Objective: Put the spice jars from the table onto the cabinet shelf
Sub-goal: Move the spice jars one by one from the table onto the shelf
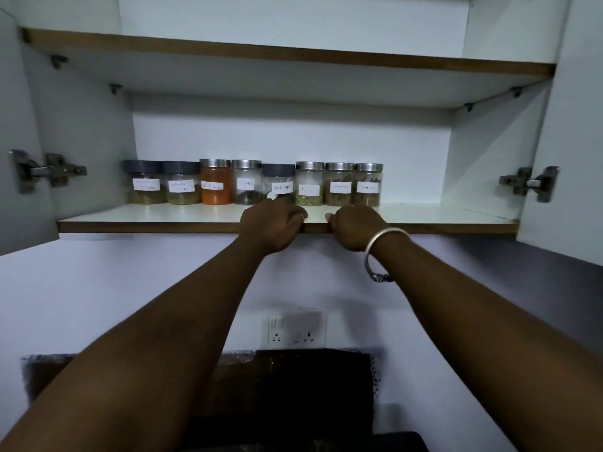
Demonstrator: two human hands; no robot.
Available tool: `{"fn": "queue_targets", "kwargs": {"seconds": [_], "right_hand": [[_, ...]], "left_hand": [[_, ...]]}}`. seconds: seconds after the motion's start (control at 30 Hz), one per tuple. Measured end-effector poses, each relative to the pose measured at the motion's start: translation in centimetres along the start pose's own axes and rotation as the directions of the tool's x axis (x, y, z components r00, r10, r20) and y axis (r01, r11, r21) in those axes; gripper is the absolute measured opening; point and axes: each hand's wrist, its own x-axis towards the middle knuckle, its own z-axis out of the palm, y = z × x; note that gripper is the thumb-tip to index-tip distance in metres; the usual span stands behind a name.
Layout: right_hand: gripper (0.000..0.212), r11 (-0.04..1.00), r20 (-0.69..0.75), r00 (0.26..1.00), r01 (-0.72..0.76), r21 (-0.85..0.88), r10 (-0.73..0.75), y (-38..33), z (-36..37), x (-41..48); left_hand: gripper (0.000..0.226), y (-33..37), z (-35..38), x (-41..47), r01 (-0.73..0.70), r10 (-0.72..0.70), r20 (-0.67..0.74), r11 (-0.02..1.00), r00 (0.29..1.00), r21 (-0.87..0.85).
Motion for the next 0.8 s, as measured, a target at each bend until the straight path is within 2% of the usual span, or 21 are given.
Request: {"fn": "queue_targets", "kwargs": {"seconds": [0.07,0.1,0.17,0.23,0.3,0.37,0.47,0.57,0.63,0.67,0.73,0.8], "right_hand": [[0.042,0.994,-0.201,0.978,0.078,0.083,-0.06,-2.0,0.6,-2.4],[0.038,0.967,-0.298,0.953,0.129,0.219,-0.059,-3.4,1.1,-3.9],[0.029,0.826,-0.457,0.889,0.249,0.506,0.012,-6.4,2.1,-6.9],[0.024,0.698,-0.528,0.839,0.299,0.651,0.133,-9.2,3.6,-10.0],[0.022,0.627,-0.514,0.832,0.289,0.724,0.21,-11.6,6.5,-12.9],[0.018,0.576,-0.43,0.874,0.236,0.782,0.226,-13.9,10.7,-16.2],[0.012,0.544,-0.241,0.954,0.107,0.832,0.18,-17.0,17.7,-20.6],[0.012,0.566,0.058,0.99,-0.121,0.815,0.128,-19.5,24.9,-24.3],[0.025,0.646,0.311,0.95,-0.252,0.72,0.023,-21.0,29.1,-25.7],[0.037,0.706,0.428,0.902,-0.268,0.655,-0.054,-21.9,31.2,-26.4],[0.061,0.812,0.578,0.796,-0.211,0.544,-0.18,-23.3,34.7,-27.0],[0.073,0.881,0.652,0.703,-0.076,0.468,-0.286,-25.2,37.4,-27.0]], "left_hand": [[0.04,0.7,-1.1,-1.1,0.015,-0.014,0.005,0.976,1.0,-0.219],[0.04,1.4,-1.5,-2.4,0.016,-0.022,-0.015,0.939,1.0,-0.342],[0.041,2.8,-1.8,-5.6,-0.026,-0.038,-0.114,0.857,0.993,-0.514],[0.04,3.6,-1.4,-9.9,-0.064,-0.088,-0.228,0.809,0.97,-0.585],[0.035,3.5,-0.5,-15.1,-0.038,-0.163,-0.261,0.78,0.951,-0.625],[0.03,2.5,1.0,-21.4,0.063,-0.247,-0.188,0.746,0.95,-0.663],[0.025,-0.1,3.9,-30.3,0.343,-0.396,0.082,0.654,0.915,-0.674],[0.023,-2.6,6.6,-39.1,0.647,-0.552,0.353,0.54,0.755,-0.538],[0.024,-3.4,7.9,-44.4,0.794,-0.654,0.457,0.436,0.603,-0.423],[0.025,-3.7,8.3,-47.1,0.846,-0.695,0.49,0.375,0.527,-0.378],[0.023,-3.7,8.7,-51.1,0.907,-0.722,0.553,0.283,0.415,-0.311],[0.019,-3.8,8.7,-54.3,0.939,-0.7,0.627,0.237,0.342,-0.248]]}}
